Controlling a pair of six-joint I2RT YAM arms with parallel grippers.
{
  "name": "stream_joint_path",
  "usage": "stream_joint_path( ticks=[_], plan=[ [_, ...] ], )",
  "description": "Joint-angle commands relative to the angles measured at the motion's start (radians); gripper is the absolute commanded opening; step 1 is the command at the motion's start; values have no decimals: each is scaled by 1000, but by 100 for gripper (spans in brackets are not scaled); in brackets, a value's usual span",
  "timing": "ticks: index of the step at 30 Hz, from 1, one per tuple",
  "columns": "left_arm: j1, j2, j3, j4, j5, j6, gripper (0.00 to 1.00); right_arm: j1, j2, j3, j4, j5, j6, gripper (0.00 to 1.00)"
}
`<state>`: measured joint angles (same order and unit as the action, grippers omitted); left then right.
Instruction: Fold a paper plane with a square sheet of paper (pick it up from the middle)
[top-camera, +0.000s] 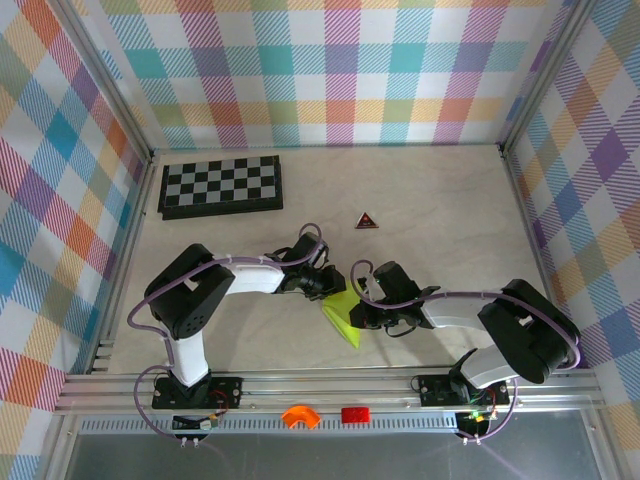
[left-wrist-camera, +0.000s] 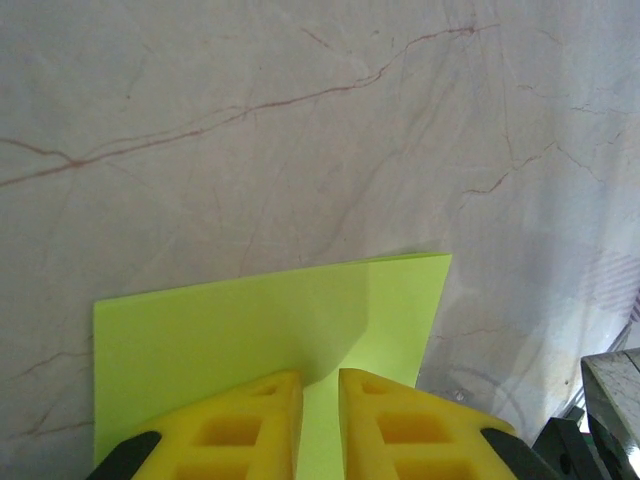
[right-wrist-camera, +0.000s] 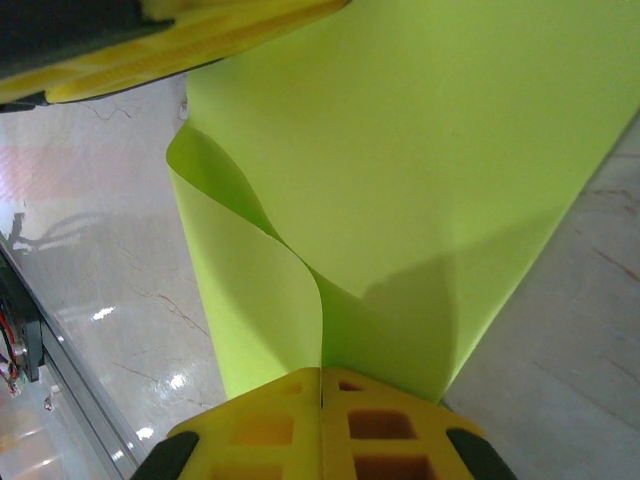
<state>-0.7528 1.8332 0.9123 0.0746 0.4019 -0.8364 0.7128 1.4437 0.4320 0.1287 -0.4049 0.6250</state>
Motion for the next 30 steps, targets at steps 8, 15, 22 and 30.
stream_joint_path(
  ticks=[8,15,22,30],
  plan=[
    [-11,-69,-8,-88,-67,33,22,-4,24,0,-5,26,6,8],
    [-11,-88,-44,-50,-72,18,23,-4,23,-6,-2,26,11,8],
    [-13,-120,-73,-9,-80,9,24,-4,20,-7,-5,29,9,8],
    [-11,-149,-83,-22,-86,16,26,-4,24,10,15,1,4,8]
  ],
)
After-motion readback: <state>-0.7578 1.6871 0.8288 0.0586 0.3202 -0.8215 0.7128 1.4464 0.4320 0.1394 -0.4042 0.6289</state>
